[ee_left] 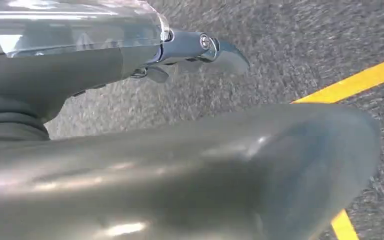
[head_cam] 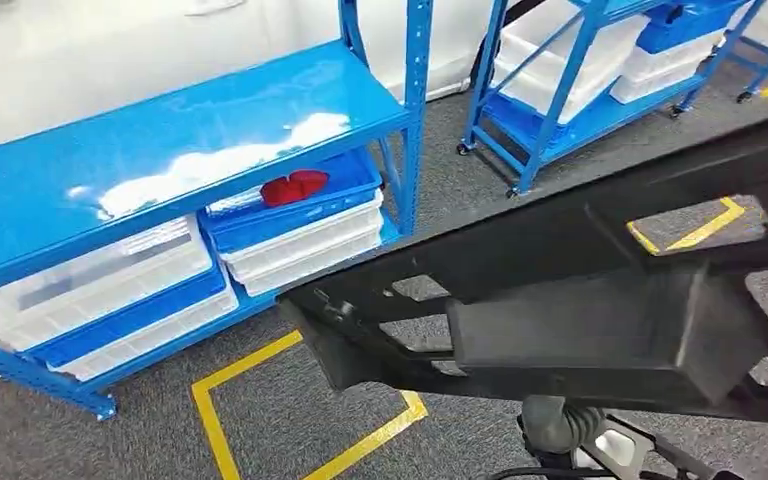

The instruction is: Take the parts from the cabinet and place them on the table.

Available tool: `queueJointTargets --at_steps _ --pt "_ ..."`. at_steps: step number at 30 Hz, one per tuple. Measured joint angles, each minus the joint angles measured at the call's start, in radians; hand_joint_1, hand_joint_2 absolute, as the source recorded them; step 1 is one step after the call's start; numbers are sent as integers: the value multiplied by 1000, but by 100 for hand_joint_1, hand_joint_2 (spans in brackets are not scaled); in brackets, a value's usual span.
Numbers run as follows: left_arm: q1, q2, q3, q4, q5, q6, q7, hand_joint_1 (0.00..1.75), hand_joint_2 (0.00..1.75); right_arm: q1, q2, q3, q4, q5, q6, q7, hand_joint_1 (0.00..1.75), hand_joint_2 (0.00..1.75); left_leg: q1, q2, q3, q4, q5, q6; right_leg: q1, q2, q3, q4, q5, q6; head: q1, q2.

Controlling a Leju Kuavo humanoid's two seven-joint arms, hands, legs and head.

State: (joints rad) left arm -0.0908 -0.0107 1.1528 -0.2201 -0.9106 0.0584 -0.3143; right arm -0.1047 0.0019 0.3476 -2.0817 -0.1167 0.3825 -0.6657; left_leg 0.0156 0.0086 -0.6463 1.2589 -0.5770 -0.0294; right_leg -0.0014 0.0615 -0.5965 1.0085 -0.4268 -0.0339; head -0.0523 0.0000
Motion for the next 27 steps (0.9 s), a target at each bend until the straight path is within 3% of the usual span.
queueJointTargets --at_steps 1,2,3,4,6,7,8,9,10,12,13,14,15,16,17,18,19,22,23,24,25,27 --pt "-1 3 0 0 2 4 2 0 0 2 0 -2 -4 -7 11 0 175 175 1 -8 37 -84 50 3 0 15 1 2 0 1 0 0" --pt "-2 6 0 0 6 6 4 0 0 2 0 -5 -6 -11 26 0 175 175 2 -36 76 -170 94 6 -1 27 1 6 -1 4 0 0" --pt "-1 9 0 0 10 6 4 0 0 2 0 -10 -7 -12 36 0 175 175 6 -96 97 -226 102 13 -2 37 -4 9 -1 7 0 0" --pt "0 10 0 0 13 6 4 0 0 2 0 -15 -7 -10 46 0 175 175 8 -96 105 -255 96 12 2 53 -11 17 -1 15 0 0" --pt "-3 11 1 0 20 6 15 0 0 6 0 -22 -7 1 56 0 175 175 0 -77 104 -245 96 17 -6 75 -21 10 8 31 0 0" --pt "-4 11 1 0 22 10 20 0 0 9 0 -27 -7 3 58 0 175 175 0 -67 105 -248 100 25 -6 87 -22 8 13 39 0 0" --pt "-7 10 1 0 25 21 29 0 0 10 0 -30 -7 3 61 0 175 175 15 -53 108 -260 107 35 -4 88 -25 12 10 43 0 0" --pt "-10 9 3 0 32 36 38 0 0 10 0 -32 -8 -1 63 0 175 175 10 -40 109 -262 110 40 2 26 -35 37 -10 46 0 0" --pt "-9 8 6 0 33 45 44 0 0 6 0 -31 -7 -3 64 0 175 175 8 -26 109 -262 110 45 1 -16 -65 98 -49 48 0 0" --pt "0 6 11 0 32 47 48 0 0 2 2 -31 0 1 55 0 175 175 1 6 108 -262 108 48 -6 -47 -143 260 -121 55 0 0" --pt "2 5 11 0 31 47 48 0 0 -2 3 -31 9 6 50 0 175 175 0 20 107 -261 108 48 -7 -52 -168 313 -134 57 0 0" --pt "0 5 11 0 31 47 48 0 0 -6 4 -30 18 8 47 0 175 175 0 33 107 -261 107 47 -9 -55 -171 321 -125 58 0 0" --pt "-2 2 12 0 32 47 48 0 0 -10 6 -29 26 11 42 0 175 175 0 45 108 -261 106 46 -11 -58 -150 280 -96 58 0 0" --pt "-4 0 12 0 33 47 48 0 0 -13 11 -28 31 14 38 0 175 175 0 56 110 -261 105 44 -11 -65 -104 200 -55 55 0 0" --pt "-5 -3 13 0 33 46 48 0 0 -14 14 -26 33 16 37 0 175 175 0 65 113 -261 102 41 -10 -85 -48 100 -16 50 0 0" --pt "-5 -5 13 0 35 42 47 0 0 -15 17 -23 33 18 36 0 175 175 -2 73 118 -261 100 38 -3 -139 -2 20 -7 42 0 0" --pt "-3 -10 13 0 34 39 46 0 0 -17 20 -21 34 22 35 0 175 175 -10 80 117 -259 95 30 10 -144 0 8 -15 36 0 0" --pt "-3 -17 13 0 22 30 45 0 0 -16 22 -20 34 31 26 0 175 175 -9 111 124 -263 93 16 12 -106 -9 10 -12 21 0 0" --pt "-6 -21 13 0 17 28 45 0 0 -17 22 -20 33 34 18 0 175 175 -11 121 127 -262 87 10 5 -91 -2 -2 -5 13 0 0" --pt "-8 -22 12 0 10 27 47 0 0 -16 22 -19 32 39 13 0 175 175 -3 78 124 -245 71 6 1 -83 2 -9 -1 9 0 0" --pt "-8 -26 11 1 5 24 48 0 0 -20 22 -19 32 40 6 0 175 175 -2 35 103 -197 39 6 -1 -75 3 -10 0 3 0 0" --pt "-2 -27 11 1 -2 22 56 0 0 -12 21 -19 32 43 -1 0 175 175 -2 6 27 -38 -37 4 1 -52 2 -10 1 -2 0 0"
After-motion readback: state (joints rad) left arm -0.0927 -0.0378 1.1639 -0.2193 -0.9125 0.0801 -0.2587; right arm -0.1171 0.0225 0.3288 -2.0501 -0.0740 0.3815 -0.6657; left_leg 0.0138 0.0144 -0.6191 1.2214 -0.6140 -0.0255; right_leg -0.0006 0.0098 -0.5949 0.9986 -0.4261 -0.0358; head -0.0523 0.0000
